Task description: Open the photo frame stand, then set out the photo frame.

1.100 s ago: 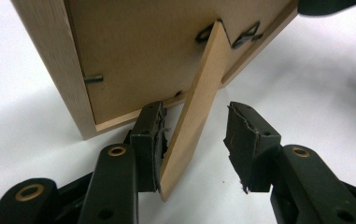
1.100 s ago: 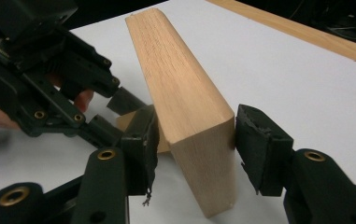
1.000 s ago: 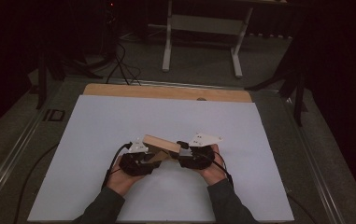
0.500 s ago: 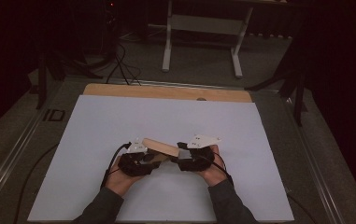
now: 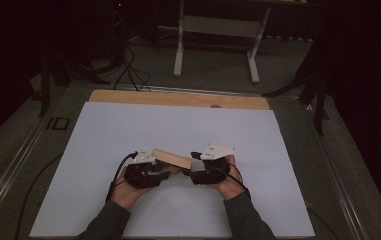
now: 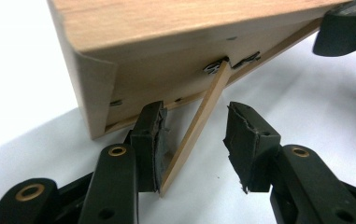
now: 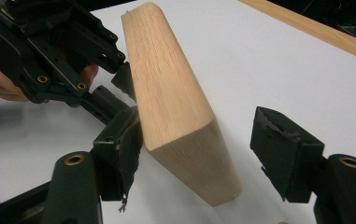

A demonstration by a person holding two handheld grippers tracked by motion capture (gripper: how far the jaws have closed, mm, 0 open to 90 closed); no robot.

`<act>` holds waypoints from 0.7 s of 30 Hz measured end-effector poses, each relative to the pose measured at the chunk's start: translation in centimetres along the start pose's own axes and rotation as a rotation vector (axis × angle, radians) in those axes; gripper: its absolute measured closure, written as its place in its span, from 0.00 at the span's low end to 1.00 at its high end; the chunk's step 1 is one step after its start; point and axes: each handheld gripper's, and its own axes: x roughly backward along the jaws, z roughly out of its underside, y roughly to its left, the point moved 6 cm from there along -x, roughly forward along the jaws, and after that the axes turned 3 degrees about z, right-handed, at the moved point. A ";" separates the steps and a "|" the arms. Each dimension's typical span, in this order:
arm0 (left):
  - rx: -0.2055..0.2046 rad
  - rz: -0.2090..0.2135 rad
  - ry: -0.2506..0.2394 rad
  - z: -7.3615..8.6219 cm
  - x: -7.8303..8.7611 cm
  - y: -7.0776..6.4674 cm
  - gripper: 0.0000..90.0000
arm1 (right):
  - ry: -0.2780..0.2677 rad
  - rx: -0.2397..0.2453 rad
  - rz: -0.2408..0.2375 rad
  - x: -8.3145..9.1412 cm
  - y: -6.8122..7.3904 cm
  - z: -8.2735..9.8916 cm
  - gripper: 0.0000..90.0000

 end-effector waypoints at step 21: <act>0.000 -0.010 -0.005 0.0 0.4 0.0 0.64 | -0.014 0.012 -0.030 0.8 0.2 -0.5 0.32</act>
